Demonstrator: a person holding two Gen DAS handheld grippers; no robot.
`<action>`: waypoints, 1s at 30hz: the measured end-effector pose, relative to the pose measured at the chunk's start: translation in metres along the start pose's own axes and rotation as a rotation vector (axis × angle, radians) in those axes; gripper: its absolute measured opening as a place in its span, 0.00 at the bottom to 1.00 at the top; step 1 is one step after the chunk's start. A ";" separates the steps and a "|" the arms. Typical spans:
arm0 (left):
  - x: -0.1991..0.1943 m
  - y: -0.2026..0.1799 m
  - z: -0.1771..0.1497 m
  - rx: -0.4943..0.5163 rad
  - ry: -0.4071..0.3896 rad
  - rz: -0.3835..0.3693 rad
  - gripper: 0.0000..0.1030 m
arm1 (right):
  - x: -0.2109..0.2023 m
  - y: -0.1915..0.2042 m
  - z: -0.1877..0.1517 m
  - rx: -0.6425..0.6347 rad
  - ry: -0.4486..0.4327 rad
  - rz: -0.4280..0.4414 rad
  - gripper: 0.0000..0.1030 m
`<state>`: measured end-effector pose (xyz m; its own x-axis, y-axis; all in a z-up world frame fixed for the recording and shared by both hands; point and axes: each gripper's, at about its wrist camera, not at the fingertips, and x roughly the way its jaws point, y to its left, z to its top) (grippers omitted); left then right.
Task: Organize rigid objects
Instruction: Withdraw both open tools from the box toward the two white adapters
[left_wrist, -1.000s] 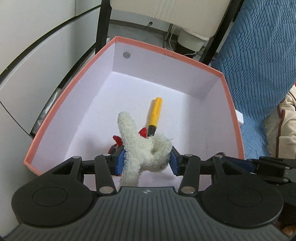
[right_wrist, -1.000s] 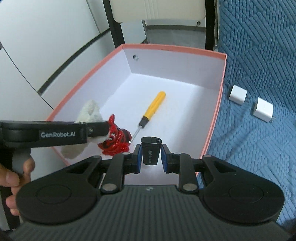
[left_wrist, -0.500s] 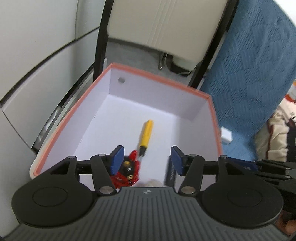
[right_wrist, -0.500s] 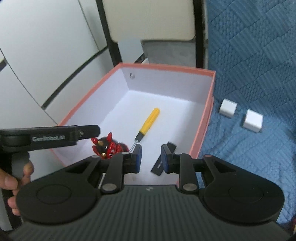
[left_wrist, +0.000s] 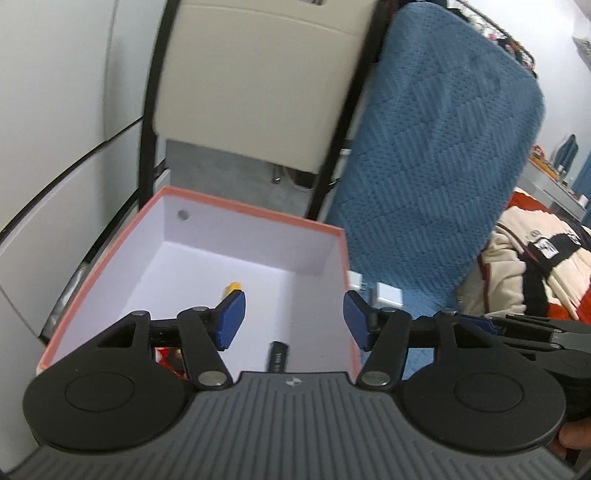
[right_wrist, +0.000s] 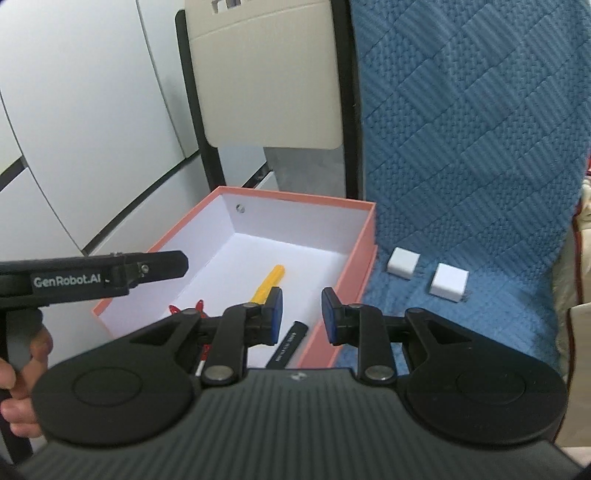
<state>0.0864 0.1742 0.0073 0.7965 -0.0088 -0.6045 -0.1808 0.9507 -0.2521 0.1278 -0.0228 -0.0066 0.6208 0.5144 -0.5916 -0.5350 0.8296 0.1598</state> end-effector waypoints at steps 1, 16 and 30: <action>0.000 -0.006 -0.001 0.005 0.000 -0.012 0.63 | -0.004 -0.003 -0.002 0.000 -0.005 -0.004 0.27; 0.005 -0.074 -0.034 0.038 0.008 -0.115 0.63 | -0.054 -0.063 -0.036 0.025 -0.066 -0.079 0.27; 0.020 -0.125 -0.072 0.074 0.034 -0.143 0.64 | -0.087 -0.105 -0.073 0.052 -0.078 -0.145 0.27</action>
<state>0.0838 0.0328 -0.0274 0.7907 -0.1549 -0.5924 -0.0230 0.9593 -0.2815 0.0885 -0.1707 -0.0299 0.7330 0.4024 -0.5484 -0.4078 0.9053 0.1190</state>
